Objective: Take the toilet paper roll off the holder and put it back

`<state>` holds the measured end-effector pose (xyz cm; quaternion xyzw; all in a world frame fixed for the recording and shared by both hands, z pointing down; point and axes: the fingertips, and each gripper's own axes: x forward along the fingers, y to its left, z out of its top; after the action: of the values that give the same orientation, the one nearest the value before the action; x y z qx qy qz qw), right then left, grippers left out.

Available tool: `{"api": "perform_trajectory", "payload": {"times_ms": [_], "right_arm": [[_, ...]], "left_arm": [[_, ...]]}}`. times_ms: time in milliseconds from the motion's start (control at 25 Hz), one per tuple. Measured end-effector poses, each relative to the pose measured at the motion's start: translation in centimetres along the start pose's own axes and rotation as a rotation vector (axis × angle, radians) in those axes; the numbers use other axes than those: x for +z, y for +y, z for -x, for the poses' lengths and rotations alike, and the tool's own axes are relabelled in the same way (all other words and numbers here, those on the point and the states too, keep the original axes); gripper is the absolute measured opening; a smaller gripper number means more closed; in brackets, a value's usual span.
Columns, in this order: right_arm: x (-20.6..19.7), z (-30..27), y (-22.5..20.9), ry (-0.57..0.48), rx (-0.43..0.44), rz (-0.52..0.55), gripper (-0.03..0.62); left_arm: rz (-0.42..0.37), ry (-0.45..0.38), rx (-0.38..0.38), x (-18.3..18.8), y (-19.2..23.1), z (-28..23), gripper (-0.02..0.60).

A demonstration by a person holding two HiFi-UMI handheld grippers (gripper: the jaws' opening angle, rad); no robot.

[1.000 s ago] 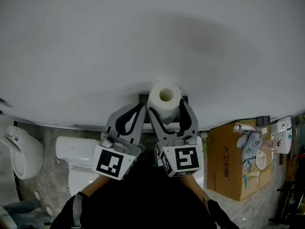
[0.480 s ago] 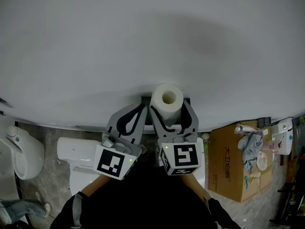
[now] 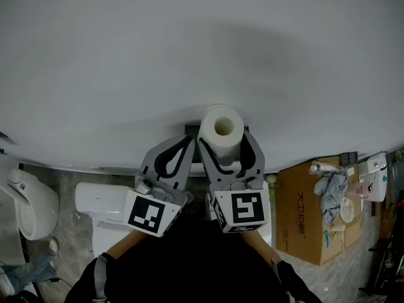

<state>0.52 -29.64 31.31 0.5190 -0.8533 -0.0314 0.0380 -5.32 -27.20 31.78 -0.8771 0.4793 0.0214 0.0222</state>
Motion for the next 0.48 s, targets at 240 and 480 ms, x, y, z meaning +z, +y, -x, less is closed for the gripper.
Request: {"api": "perform_trajectory", "payload": {"times_ms": [240, 480], "right_arm": [[0.8, 1.2, -0.5, -0.035, -0.029, 0.009, 0.353], [1.9, 2.4, -1.7, -0.066, -0.082, 0.02, 0.353]], "left_arm": [[0.003, 0.0, -0.016, -0.2, -0.9, 0.1, 0.006], [0.011, -0.002, -0.046, 0.1, -1.7, -0.1, 0.006]]}}
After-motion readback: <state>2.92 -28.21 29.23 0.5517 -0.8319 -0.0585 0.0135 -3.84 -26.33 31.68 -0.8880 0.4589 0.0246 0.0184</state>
